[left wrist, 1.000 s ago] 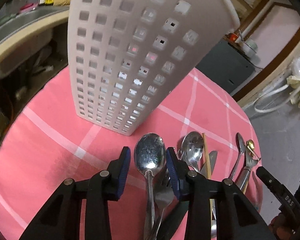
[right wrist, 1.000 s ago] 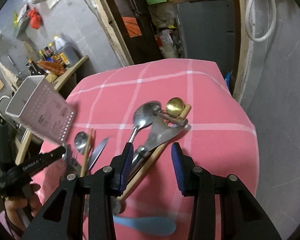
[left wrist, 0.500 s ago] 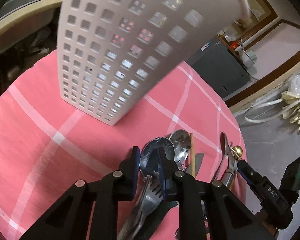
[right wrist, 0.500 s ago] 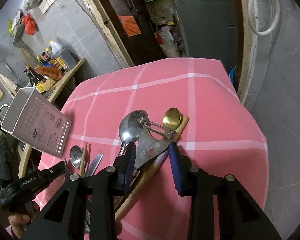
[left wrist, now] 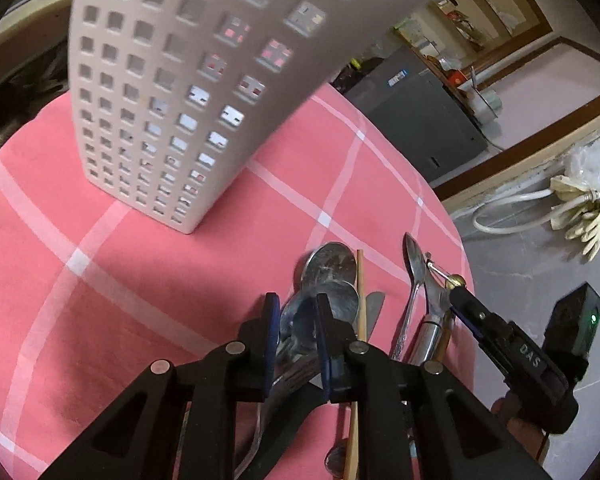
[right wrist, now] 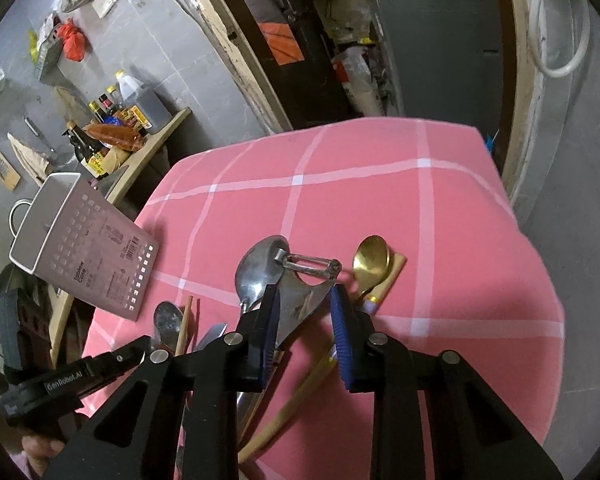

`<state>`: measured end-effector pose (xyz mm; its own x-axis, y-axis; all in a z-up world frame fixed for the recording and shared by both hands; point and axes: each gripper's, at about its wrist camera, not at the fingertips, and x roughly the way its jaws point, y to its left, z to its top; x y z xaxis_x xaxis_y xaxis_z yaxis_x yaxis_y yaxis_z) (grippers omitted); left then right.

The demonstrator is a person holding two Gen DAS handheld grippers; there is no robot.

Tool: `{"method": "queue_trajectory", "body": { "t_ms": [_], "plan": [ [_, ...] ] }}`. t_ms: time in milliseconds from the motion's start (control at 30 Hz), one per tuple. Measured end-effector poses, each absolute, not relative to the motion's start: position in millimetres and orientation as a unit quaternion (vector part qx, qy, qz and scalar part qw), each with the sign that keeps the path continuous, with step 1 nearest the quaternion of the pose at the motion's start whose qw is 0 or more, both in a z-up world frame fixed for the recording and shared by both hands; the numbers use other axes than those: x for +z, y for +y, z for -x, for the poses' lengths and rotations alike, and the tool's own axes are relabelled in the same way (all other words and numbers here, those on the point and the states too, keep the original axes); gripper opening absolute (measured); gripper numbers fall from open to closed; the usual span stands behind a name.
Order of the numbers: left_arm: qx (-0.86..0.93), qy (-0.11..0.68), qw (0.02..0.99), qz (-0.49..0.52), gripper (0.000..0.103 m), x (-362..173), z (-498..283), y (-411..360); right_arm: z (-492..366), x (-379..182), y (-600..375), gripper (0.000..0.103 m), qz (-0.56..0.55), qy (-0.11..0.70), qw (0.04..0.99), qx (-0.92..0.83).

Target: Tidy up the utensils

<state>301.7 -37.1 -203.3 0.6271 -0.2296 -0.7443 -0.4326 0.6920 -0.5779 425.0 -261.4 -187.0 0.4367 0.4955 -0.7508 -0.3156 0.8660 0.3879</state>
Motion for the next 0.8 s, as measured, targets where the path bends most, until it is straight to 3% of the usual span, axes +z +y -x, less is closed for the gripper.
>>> {"method": "queue_trajectory", "body": {
  "t_ms": [233,300,800],
  "plan": [
    [0.054,0.433,0.803,0.406,0.017,-205.5,-303.2,-33.6,-434.6,-199.3,-248.7,0.023,-0.096,0.493,0.822,0.267],
    [0.046,0.434,0.807,0.399,0.017,-205.3,-301.5,-34.6,-434.4,-198.7,-245.1,0.01,-0.089,0.491,0.824,0.268],
    [-0.041,0.493,0.807,0.324,0.017,-196.3,-312.2,-60.6,-424.3,-193.8,-250.3,0.008,-0.118,0.488,0.813,0.295]
  ]
}}
